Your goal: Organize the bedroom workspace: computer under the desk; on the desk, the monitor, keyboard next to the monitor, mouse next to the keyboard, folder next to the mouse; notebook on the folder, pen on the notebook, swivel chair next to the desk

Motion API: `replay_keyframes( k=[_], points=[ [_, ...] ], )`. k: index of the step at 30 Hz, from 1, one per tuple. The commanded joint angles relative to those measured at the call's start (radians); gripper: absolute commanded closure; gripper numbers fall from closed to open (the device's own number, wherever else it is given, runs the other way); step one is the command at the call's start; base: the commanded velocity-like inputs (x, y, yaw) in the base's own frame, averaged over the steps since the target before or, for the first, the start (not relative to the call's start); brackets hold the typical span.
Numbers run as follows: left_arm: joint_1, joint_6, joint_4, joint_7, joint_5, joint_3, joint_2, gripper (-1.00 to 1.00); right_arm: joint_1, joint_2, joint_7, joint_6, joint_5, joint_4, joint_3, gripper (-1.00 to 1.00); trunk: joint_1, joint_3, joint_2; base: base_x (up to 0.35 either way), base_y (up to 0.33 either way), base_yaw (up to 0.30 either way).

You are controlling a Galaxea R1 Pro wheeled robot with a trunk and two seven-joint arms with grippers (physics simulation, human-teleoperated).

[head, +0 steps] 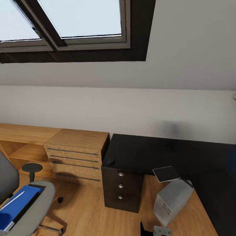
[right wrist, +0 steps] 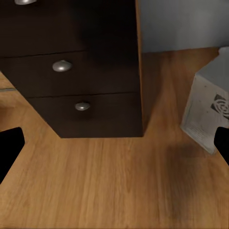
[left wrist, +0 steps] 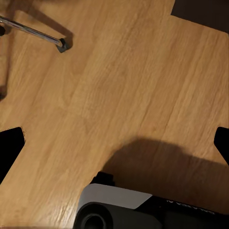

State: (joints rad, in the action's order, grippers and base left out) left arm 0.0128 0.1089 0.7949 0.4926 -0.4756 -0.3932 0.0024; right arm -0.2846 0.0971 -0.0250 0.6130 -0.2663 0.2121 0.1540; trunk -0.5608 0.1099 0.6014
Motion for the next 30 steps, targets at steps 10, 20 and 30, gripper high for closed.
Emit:
replay_keyframes(
  k=[10, 20, 30],
  points=[
    [0.001, -0.006, 0.008, 0.008, -0.002, -0.006, 0.001, -1.00, -0.001, 0.000, -0.001, 0.009, 0.001, 0.009, 0.018, -1.00, 0.000, 0.005, 0.002, 0.000, 0.000, 0.159],
    [0.001, 0.094, 0.478, 0.018, 0.001, -0.009, 0.045, -1.00, -0.004, 0.067, -0.117, -0.296, 0.077, 0.444, 0.074, -1.00, 0.000, 0.006, 0.002, 0.000, 0.000, 0.011],
    [0.001, 0.375, 0.815, 0.070, -0.012, 0.104, 0.006, -1.00, -0.176, 0.077, -0.303, -0.955, 0.050, 0.801, 0.022, -1.00, 0.000, 0.006, 0.002, 0.000, 0.000, 0.000]
  ],
)
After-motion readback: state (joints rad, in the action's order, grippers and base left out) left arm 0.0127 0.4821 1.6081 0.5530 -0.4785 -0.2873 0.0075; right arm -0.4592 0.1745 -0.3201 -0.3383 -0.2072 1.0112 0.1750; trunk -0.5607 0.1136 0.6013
